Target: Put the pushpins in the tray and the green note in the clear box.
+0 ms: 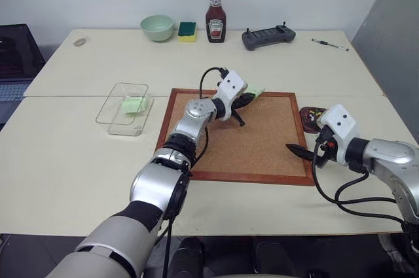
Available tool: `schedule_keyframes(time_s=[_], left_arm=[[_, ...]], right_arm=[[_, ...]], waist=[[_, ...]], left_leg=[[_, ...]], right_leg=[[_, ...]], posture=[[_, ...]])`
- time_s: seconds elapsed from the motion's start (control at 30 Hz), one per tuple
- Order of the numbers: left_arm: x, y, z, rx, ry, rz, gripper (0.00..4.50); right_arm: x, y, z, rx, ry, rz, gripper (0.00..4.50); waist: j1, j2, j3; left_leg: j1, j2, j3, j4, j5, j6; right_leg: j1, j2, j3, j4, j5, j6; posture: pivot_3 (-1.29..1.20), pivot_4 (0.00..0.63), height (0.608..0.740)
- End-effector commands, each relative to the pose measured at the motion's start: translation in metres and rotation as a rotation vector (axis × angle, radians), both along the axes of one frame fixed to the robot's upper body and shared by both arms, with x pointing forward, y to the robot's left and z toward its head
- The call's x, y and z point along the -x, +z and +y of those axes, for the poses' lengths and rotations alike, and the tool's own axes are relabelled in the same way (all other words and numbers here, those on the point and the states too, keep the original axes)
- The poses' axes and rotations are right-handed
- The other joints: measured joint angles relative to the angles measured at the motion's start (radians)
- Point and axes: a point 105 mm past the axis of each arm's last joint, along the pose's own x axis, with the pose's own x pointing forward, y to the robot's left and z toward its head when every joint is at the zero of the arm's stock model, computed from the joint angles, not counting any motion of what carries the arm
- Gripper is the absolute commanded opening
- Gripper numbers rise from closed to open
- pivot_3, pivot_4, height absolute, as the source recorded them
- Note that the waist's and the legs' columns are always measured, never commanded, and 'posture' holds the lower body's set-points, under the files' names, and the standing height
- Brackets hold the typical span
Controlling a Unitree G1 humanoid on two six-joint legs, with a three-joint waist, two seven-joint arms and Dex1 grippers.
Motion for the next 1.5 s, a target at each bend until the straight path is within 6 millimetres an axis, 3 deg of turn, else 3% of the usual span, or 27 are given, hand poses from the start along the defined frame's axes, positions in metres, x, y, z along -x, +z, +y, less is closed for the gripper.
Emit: schedule_keyframes(time_s=[0.03,0.3,0.5,0.73,0.87,1.23,1.33,1.5], left_arm=[[0.008,0.027,0.012,0.062,-0.002,-0.071,0.03],[0.039,0.047,0.068,0.016,0.186,-0.147,0.03],[0.059,0.056,0.137,-0.069,0.442,-0.185,0.03],[0.068,0.062,0.225,-0.204,0.763,-0.233,0.03],[0.069,0.056,0.255,-0.233,0.876,-0.229,0.03],[0.056,0.037,0.274,-0.166,0.951,-0.148,0.03],[0.055,0.037,0.277,-0.151,0.978,-0.149,0.40],[0.053,0.040,0.270,-0.117,0.962,-0.147,1.42]], right_arm=[[0.002,0.015,0.019,-0.039,0.094,-0.059,4.45],[-0.002,0.030,0.056,-0.132,0.265,-0.126,4.45],[-0.006,0.035,0.089,-0.179,0.432,-0.118,4.45],[-0.021,0.042,0.132,-0.204,0.545,-0.138,4.45],[-0.020,0.041,0.144,-0.206,0.602,-0.138,4.45],[-0.022,0.038,0.149,-0.196,0.635,-0.130,4.45],[-0.021,0.036,0.147,-0.190,0.631,-0.121,4.45],[-0.022,0.036,0.145,-0.187,0.624,-0.123,4.45]], waist=[[-0.003,0.000,0.000],[-0.015,0.000,0.000],[-0.021,0.000,0.000],[-0.024,0.000,0.000],[-0.011,0.000,0.000],[-0.006,0.000,0.000],[-0.007,0.000,0.000],[-0.007,0.000,0.000]], left_leg=[[0.000,0.000,0.000,0.000,0.000,0.000],[0.000,0.001,-0.001,0.000,0.000,0.000],[0.001,0.002,-0.001,0.000,0.000,0.000],[0.002,0.002,-0.002,0.000,0.000,0.000],[0.001,0.001,-0.003,0.000,0.000,0.000],[-0.002,0.001,-0.002,0.000,0.000,0.000],[-0.002,0.001,-0.002,0.000,0.000,0.000],[-0.002,0.001,-0.002,0.000,0.000,0.000]], right_leg=[[0.000,0.000,0.000,0.000,0.000,0.000],[-0.001,0.000,0.000,0.001,0.000,0.000],[0.000,0.001,0.000,0.001,0.000,0.000],[0.000,0.002,0.000,0.002,0.000,0.000],[0.000,0.001,-0.001,0.001,0.000,0.000],[-0.004,0.001,-0.001,0.002,0.000,-0.001],[-0.004,0.001,-0.001,0.002,0.000,-0.001],[-0.004,0.001,-0.001,0.002,0.000,-0.001]], posture=[[0.00,0.150,0.740],[0.00,0.150,0.740],[0.00,0.150,0.740],[0.00,0.150,0.740],[0.00,0.150,0.740],[0.00,0.150,0.740],[0.00,0.150,0.740],[0.00,0.150,0.740]])
